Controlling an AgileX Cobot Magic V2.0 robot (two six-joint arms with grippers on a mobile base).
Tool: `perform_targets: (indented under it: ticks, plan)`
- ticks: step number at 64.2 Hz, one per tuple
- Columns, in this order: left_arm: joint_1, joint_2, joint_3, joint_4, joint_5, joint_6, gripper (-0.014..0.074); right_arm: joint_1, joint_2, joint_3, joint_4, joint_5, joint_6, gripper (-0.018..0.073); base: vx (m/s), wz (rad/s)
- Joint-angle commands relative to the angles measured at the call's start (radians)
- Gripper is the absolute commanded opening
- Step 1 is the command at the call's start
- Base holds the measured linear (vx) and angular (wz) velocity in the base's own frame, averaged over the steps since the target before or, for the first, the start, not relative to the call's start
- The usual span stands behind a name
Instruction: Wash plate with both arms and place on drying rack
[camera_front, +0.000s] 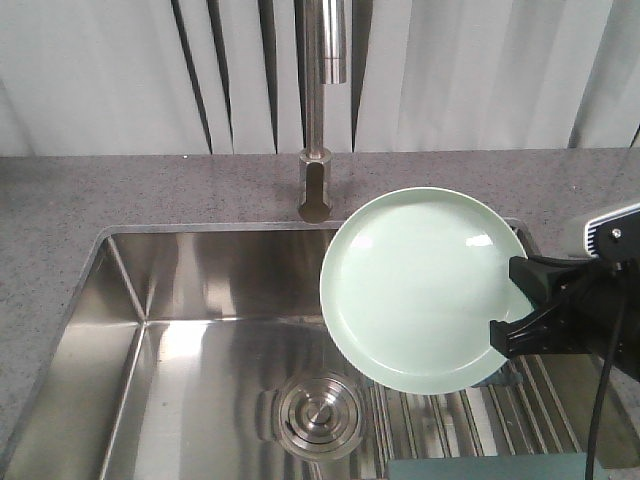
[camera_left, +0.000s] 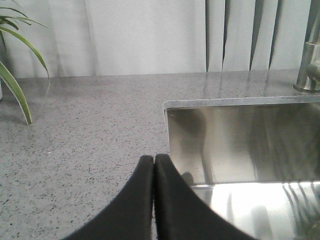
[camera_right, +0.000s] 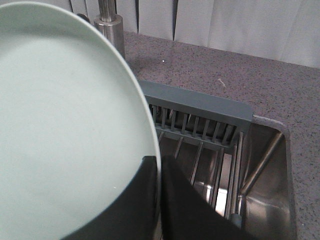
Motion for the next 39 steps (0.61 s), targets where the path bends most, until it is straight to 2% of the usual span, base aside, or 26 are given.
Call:
perform_targets:
  ticks: [1,12,19,28,39]
  plan:
    - [-0.008,-0.016,0.022,-0.009,-0.077,-0.003,-0.0006,-0.007,-0.014,-0.029,0.000,-0.076,-0.007,-0.0008,0.00,0.00]
    - [-0.008,-0.016,0.015,-0.001,-0.139,-0.002,-0.0006,-0.007,-0.014,-0.029,0.000,-0.076,-0.007,-0.0008,0.00,0.00]
    - [-0.008,-0.015,-0.021,0.001,-0.129,0.000,-0.0006,-0.007,-0.014,-0.029,0.000,-0.076,-0.007,-0.0008,0.00,0.00]
    - [-0.008,-0.013,-0.080,-0.047,-0.143,-0.012,-0.0006,-0.007,-0.014,-0.029,0.000,-0.077,-0.007,-0.0008,0.00,0.00]
    - [-0.008,0.068,-0.173,-0.047,-0.158,-0.012,-0.0006,-0.007,-0.014,-0.029,0.000,-0.077,-0.007,-0.0008,0.00,0.00]
